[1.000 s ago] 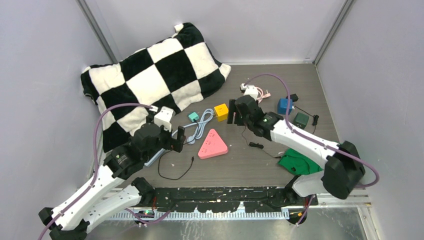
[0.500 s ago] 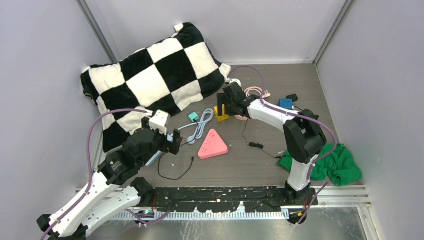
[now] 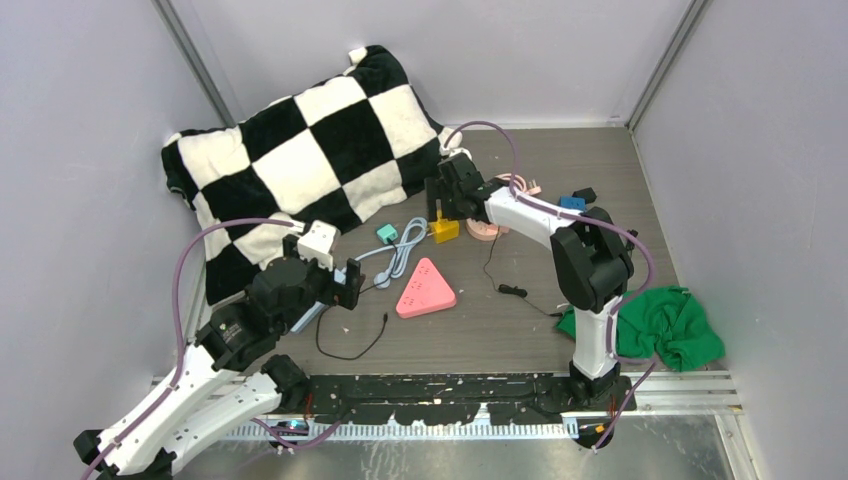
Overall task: Insert the plug
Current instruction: Pick up the plug from the center of the board.
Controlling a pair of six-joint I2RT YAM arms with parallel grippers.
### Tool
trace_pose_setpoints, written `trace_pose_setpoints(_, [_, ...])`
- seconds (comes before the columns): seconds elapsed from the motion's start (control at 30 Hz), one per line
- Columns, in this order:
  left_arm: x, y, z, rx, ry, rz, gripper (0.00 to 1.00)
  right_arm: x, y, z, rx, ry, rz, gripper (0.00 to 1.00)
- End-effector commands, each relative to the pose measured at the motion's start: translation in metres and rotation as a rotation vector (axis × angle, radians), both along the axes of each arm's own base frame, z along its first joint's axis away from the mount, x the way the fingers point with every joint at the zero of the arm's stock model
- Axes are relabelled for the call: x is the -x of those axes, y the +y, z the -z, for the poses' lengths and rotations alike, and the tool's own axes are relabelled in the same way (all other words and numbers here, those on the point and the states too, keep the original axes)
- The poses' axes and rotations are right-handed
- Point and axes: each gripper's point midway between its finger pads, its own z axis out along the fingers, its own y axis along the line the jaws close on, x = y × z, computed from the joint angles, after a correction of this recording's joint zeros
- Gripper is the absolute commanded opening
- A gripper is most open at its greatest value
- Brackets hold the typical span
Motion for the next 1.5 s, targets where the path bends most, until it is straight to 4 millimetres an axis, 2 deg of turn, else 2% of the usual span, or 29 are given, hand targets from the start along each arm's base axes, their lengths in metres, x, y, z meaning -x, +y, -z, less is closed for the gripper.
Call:
trace_pose_setpoints(0.0, [-0.003, -0.003, -0.008, 0.016, -0.035, 0.010, 1.00, 0.007, 0.001, 0.008, 0.015, 0.053, -0.041, 0.86])
trace_pose_setpoints(0.07, [-0.003, -0.003, -0.008, 0.016, -0.035, 0.011, 1.00, 0.008, 0.002, 0.004, 0.012, 0.053, -0.049, 0.89])
trace_pose_setpoints(0.13, [-0.003, -0.003, -0.008, 0.016, -0.034, 0.012, 1.00, 0.008, 0.001, 0.001, 0.019, 0.052, -0.055, 0.97])
trace_pose_setpoints(0.3, [-0.003, -0.003, -0.008, 0.016, -0.033, 0.013, 1.00, 0.009, -0.004, 0.003, 0.053, 0.056, -0.067, 0.96])
trace_pose_setpoints(0.5, [-0.003, -0.003, -0.008, 0.015, -0.033, 0.013, 1.00, 0.013, -0.005, 0.014, 0.083, 0.083, -0.096, 0.84])
trace_pose_setpoints(0.63, [-0.003, -0.004, -0.007, 0.013, -0.025, 0.015, 1.00, 0.013, -0.007, 0.007, 0.096, 0.061, -0.133, 0.64])
trace_pose_setpoints(0.73, [-0.003, -0.005, -0.006, 0.012, -0.009, 0.008, 1.00, 0.013, -0.006, -0.015, 0.075, -0.010, -0.168, 0.55])
trace_pose_setpoints(0.87, [-0.003, -0.007, -0.006, 0.034, 0.031, -0.012, 1.00, 0.022, -0.009, -0.052, 0.030, -0.123, -0.221, 0.52])
trace_pose_setpoints(0.97, [-0.001, -0.014, -0.005, 0.082, 0.081, -0.023, 0.99, 0.035, -0.006, -0.078, -0.028, -0.199, -0.283, 0.52])
trace_pose_setpoints(1.13, [0.006, -0.037, -0.010, 0.240, 0.164, 0.000, 0.95, 0.072, 0.004, -0.108, -0.125, -0.349, -0.439, 0.53])
trace_pose_setpoints(1.27, [0.013, -0.056, -0.014, 0.408, 0.191, 0.039, 0.92, 0.109, 0.015, -0.129, -0.143, -0.535, -0.595, 0.54])
trace_pose_setpoints(1.47, [0.021, -0.069, -0.026, 0.553, 0.241, 0.053, 0.92, 0.167, 0.030, -0.156, -0.091, -0.719, -0.789, 0.54])
